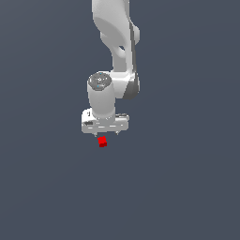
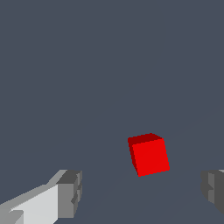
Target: Lift up the red cube by 0.2 meters.
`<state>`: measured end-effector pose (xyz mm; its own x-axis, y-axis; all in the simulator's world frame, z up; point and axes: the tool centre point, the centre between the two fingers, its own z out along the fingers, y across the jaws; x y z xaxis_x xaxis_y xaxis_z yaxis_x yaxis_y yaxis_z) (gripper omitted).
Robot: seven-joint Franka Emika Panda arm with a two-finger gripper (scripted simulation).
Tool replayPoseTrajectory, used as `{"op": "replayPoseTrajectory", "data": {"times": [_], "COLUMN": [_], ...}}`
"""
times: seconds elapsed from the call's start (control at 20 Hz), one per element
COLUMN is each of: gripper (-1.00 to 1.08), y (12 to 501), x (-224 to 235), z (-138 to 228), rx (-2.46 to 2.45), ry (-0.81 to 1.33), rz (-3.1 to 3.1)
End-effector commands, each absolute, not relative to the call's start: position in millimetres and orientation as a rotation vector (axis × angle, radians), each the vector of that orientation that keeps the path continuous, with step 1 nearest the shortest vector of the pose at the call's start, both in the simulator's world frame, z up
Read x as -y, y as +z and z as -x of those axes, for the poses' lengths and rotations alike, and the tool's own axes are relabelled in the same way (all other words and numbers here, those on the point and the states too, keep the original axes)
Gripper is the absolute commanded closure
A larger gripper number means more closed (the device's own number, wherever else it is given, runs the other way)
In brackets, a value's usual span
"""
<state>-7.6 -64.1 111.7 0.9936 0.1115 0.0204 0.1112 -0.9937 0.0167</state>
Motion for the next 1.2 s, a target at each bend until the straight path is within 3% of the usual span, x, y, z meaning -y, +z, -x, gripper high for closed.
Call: {"op": "replayPoseTrajectory", "data": {"times": [0.0,0.45,0.85,0.9,1.15], "gripper": [-0.92,-0.92,-0.92,1.08,1.08], "y": [90,35,20,20,20], "x": [71,90,95,95,95], "z": [10,14,13,13,13], "rx": [-0.246,-0.437,-0.488,-0.488,-0.488], "ry": [0.026,0.006,0.000,0.000,0.000], "rz": [-3.121,-3.110,-3.104,-3.104,-3.104]}}
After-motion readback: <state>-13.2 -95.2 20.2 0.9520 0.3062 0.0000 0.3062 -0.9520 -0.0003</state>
